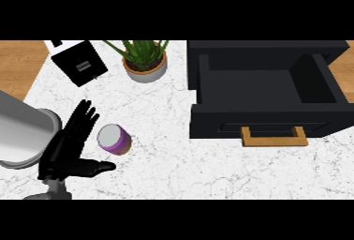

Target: Pick up the can, place it into the drawer and close the drawer

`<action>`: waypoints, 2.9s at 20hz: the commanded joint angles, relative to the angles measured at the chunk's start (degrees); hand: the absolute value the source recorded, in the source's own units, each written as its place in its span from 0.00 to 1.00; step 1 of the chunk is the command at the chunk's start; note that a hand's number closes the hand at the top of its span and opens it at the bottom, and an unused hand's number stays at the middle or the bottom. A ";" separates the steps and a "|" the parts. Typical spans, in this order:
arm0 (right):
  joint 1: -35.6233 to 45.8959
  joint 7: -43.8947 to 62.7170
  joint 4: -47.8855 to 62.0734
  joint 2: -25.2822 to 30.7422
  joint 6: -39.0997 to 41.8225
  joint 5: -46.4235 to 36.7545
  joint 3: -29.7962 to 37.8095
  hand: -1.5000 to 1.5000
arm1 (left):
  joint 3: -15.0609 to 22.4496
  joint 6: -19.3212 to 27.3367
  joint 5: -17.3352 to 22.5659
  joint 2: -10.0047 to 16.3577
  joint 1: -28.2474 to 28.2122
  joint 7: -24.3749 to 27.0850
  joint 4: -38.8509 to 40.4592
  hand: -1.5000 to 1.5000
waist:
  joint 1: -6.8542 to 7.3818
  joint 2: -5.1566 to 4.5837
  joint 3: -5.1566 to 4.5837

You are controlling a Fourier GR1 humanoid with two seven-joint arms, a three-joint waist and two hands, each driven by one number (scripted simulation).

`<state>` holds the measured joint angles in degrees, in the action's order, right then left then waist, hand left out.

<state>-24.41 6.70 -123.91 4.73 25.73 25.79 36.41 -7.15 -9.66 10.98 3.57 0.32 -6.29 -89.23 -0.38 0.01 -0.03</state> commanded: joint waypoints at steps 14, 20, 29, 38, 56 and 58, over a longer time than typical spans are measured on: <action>-3.37 -1.38 -2.18 -4.57 6.55 0.47 4.21 0.00 | -2.90 -0.24 -4.84 0.77 5.33 19.05 26.93 0.00 | -0.30 0.01 0.01; 0.24 3.12 -3.61 -4.60 4.71 0.74 3.30 0.00 | -6.58 -5.47 -2.55 5.69 7.34 23.79 37.26 0.00 | -0.05 -0.03 0.01; -2.37 -0.61 -0.71 -4.67 7.36 1.22 5.81 0.00 | -5.80 -5.20 -3.70 3.62 12.61 31.14 49.82 0.00 | -0.23 -0.01 0.02; -0.20 7.06 -2.79 -2.13 7.51 7.56 8.76 0.00 | -8.61 -4.95 0.02 2.38 21.27 31.65 57.90 1.00 | -0.37 -0.07 -0.01; -4.08 7.06 -7.00 -4.70 4.47 7.72 5.76 0.00 | -7.15 -3.59 5.68 -2.64 19.03 26.08 39.99 1.00 | 0.08 0.18 0.05; 2.21 9.19 -6.97 -4.59 1.67 4.75 4.09 0.00 | -9.26 -1.30 6.20 -1.00 21.78 26.30 42.35 1.00 | 0.32 -0.03 0.02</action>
<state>-25.12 14.04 -129.55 0.28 29.82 31.36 41.85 -14.10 -14.98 15.58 2.12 20.40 20.63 -45.94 -0.19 0.10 0.01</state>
